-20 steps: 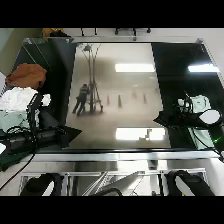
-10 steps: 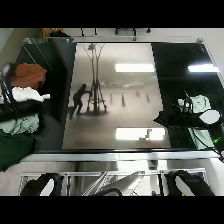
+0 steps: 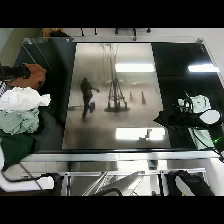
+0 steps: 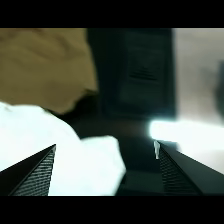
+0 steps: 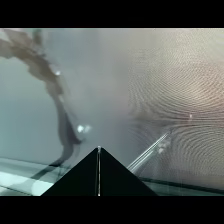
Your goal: Fold the shirts.
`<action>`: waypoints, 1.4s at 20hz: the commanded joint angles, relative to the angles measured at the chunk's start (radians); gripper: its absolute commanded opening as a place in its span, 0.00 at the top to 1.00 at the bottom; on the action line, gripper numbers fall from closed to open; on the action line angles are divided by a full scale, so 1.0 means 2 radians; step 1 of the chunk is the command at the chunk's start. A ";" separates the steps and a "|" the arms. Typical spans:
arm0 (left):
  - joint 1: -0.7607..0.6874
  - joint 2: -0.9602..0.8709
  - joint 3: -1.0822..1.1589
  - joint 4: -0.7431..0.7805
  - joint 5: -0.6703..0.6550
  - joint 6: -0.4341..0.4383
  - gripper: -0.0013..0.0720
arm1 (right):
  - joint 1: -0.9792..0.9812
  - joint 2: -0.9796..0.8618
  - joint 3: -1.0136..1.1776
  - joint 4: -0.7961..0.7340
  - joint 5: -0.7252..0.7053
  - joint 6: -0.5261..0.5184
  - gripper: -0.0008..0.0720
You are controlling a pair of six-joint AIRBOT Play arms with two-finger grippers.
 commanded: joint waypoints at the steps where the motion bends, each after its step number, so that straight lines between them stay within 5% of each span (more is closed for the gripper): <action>1: 0.007 -0.169 0.105 0.047 0.026 0.004 0.02 | 0.000 0.000 0.000 0.000 0.000 0.000 0.96; 5: -0.010 -0.299 0.183 0.105 0.024 0.012 0.02 | 0.000 0.000 0.000 0.000 0.000 0.000 0.96; 9: -0.018 -0.333 0.177 0.163 0.060 -0.006 0.08 | 0.000 0.000 0.000 0.000 -0.004 0.000 0.96; 11: -0.017 -0.333 0.185 0.162 0.062 -0.014 0.73 | 0.000 0.000 0.000 0.000 -0.006 0.000 0.96; 12: -0.018 -0.332 0.199 0.161 0.046 -0.014 0.96 | 0.000 0.000 0.000 0.000 -0.005 0.000 0.96; 22: -0.102 -0.078 0.186 0.152 0.012 -0.014 0.96 | 0.000 0.000 0.000 0.000 -0.006 0.000 0.96; 28: -0.197 0.065 0.183 -0.096 -0.159 -0.016 0.96 | 0.000 0.000 0.000 0.004 -0.006 0.000 0.96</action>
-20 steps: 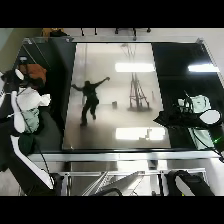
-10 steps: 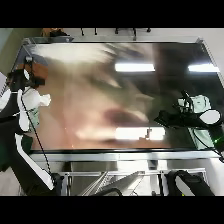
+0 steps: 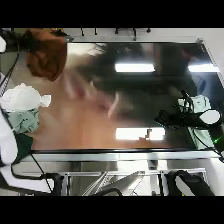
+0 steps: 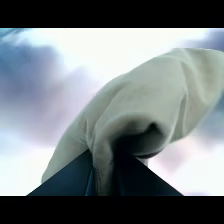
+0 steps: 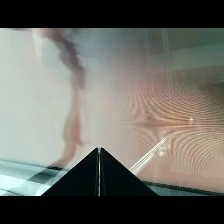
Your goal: Fold the shirts.
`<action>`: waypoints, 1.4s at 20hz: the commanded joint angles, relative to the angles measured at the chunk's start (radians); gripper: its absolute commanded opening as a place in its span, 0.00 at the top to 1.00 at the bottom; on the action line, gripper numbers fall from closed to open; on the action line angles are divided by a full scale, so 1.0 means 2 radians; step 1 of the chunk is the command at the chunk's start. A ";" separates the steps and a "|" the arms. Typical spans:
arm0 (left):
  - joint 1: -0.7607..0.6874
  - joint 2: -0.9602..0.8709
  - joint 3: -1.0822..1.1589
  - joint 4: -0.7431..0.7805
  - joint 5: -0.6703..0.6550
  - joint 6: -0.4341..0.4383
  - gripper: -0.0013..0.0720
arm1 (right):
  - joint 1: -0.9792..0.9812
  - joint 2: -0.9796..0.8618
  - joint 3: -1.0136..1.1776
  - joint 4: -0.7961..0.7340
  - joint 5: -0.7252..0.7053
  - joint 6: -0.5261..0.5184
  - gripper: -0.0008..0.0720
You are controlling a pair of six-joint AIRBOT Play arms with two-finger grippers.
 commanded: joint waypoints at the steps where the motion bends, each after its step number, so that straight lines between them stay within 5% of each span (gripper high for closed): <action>1: -0.060 0.072 -0.019 -0.168 -0.137 -0.006 0.96 | 0.000 0.000 0.000 0.007 0.001 0.000 0.96; 4: -0.129 0.097 -0.102 -0.199 -0.169 -0.021 0.96 | 0.000 0.000 0.000 0.021 -0.006 -0.001 0.96; 8: -0.206 0.091 -0.204 -0.199 -0.134 -0.022 0.95 | 0.000 0.000 0.000 0.021 -0.006 -0.023 0.91; 9: -0.214 0.085 -0.215 -0.199 -0.130 -0.022 0.79 | 0.000 0.001 0.000 0.021 -0.005 -0.023 0.63; 10: -0.217 0.079 -0.220 -0.199 -0.132 -0.031 0.25 | 0.000 0.000 0.001 0.021 -0.002 -0.023 0.41; 11: -0.214 0.074 -0.221 -0.199 -0.140 -0.058 0.02 | 0.000 0.000 0.003 0.021 0.002 -0.023 0.39; 17: -0.113 0.088 -0.199 -0.199 -0.274 -0.080 0.02 | -0.012 -0.012 0.058 0.019 0.023 -0.069 0.38; 19: -0.085 0.125 -0.276 -0.199 -0.281 -0.082 0.02 | -0.012 -0.031 0.057 0.019 0.044 -0.074 0.25; 23: -0.085 0.213 -0.515 -0.231 -0.141 -0.077 0.02 | -0.004 -0.080 0.034 0.021 0.080 -0.091 0.23; 28: -0.145 0.219 -0.691 -0.373 0.113 -0.015 0.02 | 0.088 -0.127 -0.016 0.111 0.015 -0.161 0.23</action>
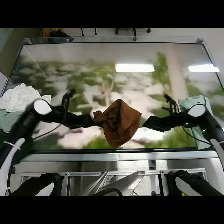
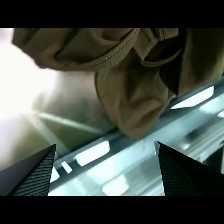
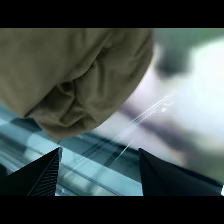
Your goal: Fold the shirts.
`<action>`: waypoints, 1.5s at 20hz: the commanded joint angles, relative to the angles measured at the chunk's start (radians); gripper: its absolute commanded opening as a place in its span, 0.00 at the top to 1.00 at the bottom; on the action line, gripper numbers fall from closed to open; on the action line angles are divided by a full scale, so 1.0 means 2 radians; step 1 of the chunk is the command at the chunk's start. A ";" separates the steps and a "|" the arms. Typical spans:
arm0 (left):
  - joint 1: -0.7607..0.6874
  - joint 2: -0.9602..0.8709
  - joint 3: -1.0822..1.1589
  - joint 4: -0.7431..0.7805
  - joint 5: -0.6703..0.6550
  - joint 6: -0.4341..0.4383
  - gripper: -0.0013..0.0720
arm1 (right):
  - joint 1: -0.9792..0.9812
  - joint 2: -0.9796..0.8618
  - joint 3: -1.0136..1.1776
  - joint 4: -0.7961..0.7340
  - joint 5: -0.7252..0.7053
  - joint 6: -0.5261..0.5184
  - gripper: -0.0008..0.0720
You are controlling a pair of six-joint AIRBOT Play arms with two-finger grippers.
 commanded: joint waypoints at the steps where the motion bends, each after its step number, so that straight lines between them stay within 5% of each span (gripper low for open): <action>1: -0.031 -0.013 -0.087 -0.102 0.161 0.055 0.02 | 0.076 -0.036 -0.019 0.082 -0.058 -0.059 0.23; 5: -0.039 -0.085 -0.033 -0.117 0.152 0.083 0.02 | 0.170 -0.079 -0.019 0.155 -0.160 -0.099 0.23; 9: -0.017 -0.130 0.039 -0.117 0.120 0.091 0.02 | 0.183 -0.107 -0.018 0.258 -0.177 -0.172 0.24; 12: -0.002 -0.141 0.061 -0.117 0.113 0.091 0.02 | 0.183 -0.116 -0.018 0.263 -0.193 -0.177 0.55; 14: -0.001 -0.155 0.062 -0.117 0.112 0.096 0.02 | 0.183 -0.120 -0.018 0.265 -0.191 -0.186 0.83; 16: -0.004 -0.176 0.062 -0.117 0.108 0.099 0.02 | 0.183 -0.119 -0.018 0.264 -0.191 -0.186 0.94; 17: -0.008 -0.186 0.062 -0.117 0.109 0.100 0.10 | 0.183 -0.118 -0.018 0.264 -0.191 -0.186 0.96; 20: -0.006 -0.204 0.062 -0.117 0.107 0.111 0.92 | 0.182 -0.117 -0.018 0.262 -0.178 -0.186 0.96; 25: 0.040 -0.137 0.063 -0.119 0.098 0.121 0.96 | 0.101 -0.066 0.015 0.252 -0.112 -0.185 0.96; 30: 0.108 0.003 0.163 -0.146 0.025 0.120 0.96 | -0.055 -0.018 0.210 0.339 0.055 -0.185 0.96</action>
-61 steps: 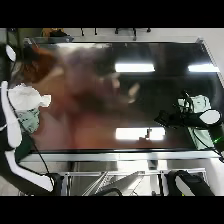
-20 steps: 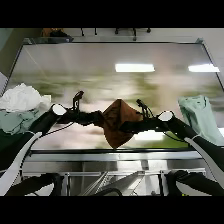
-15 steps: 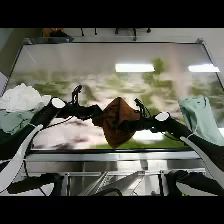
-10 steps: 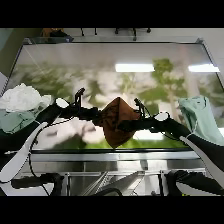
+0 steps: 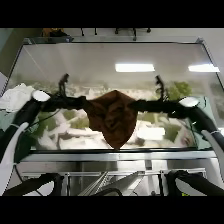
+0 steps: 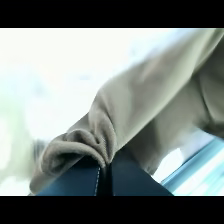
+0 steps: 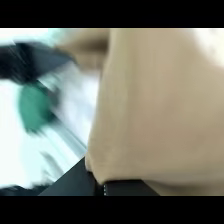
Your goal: Fold the shirts.
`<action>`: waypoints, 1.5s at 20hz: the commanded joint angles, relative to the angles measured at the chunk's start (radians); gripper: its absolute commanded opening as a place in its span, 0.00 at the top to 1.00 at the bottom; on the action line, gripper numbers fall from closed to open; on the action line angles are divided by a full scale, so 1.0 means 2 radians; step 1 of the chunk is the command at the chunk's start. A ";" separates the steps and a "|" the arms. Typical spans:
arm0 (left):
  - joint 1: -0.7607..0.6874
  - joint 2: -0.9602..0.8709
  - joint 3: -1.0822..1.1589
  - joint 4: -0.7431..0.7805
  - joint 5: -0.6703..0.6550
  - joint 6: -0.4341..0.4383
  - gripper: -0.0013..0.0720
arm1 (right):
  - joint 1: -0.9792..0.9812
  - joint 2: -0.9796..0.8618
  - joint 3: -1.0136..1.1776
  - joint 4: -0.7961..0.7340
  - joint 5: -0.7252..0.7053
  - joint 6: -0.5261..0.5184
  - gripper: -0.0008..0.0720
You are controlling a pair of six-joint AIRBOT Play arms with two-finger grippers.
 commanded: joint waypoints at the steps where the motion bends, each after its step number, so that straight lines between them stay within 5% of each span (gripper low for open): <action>1: 0.038 0.101 0.089 -0.031 -0.041 -0.001 0.96 | -0.095 0.021 0.152 0.063 0.120 0.007 0.96; 7: 0.081 0.227 0.322 -0.032 -0.047 -0.009 0.96 | -0.150 0.020 0.452 0.064 0.148 0.023 0.96; 13: 0.225 0.274 0.414 -0.037 -0.140 -0.009 0.96 | -0.152 0.015 0.518 0.050 0.163 0.027 0.96; 17: 0.240 0.269 0.324 -0.052 -0.142 -0.008 0.96 | -0.135 -0.032 0.491 0.042 0.176 0.030 0.96; 21: 0.183 0.202 0.197 -0.044 -0.129 0.026 0.96 | -0.028 -0.127 0.438 -0.087 0.131 0.011 0.96; 24: 0.120 0.101 0.119 0.012 -0.063 0.055 0.96 | 0.028 -0.245 0.426 -0.201 0.079 0.011 0.96; 27: 0.085 -0.038 0.084 0.061 0.018 0.080 0.96 | 0.037 -0.380 0.426 -0.212 0.026 0.011 0.96; 28: 0.086 -0.085 0.091 0.058 0.023 0.090 0.96 | 0.036 -0.415 0.427 -0.210 0.004 0.011 0.92; 29: 0.089 -0.135 0.116 0.058 0.013 0.088 0.95 | 0.033 -0.436 0.428 -0.208 -0.009 0.012 0.70; 30: 0.097 -0.176 0.149 0.054 -0.015 0.086 0.84 | 0.030 -0.446 0.429 -0.208 -0.013 0.012 0.53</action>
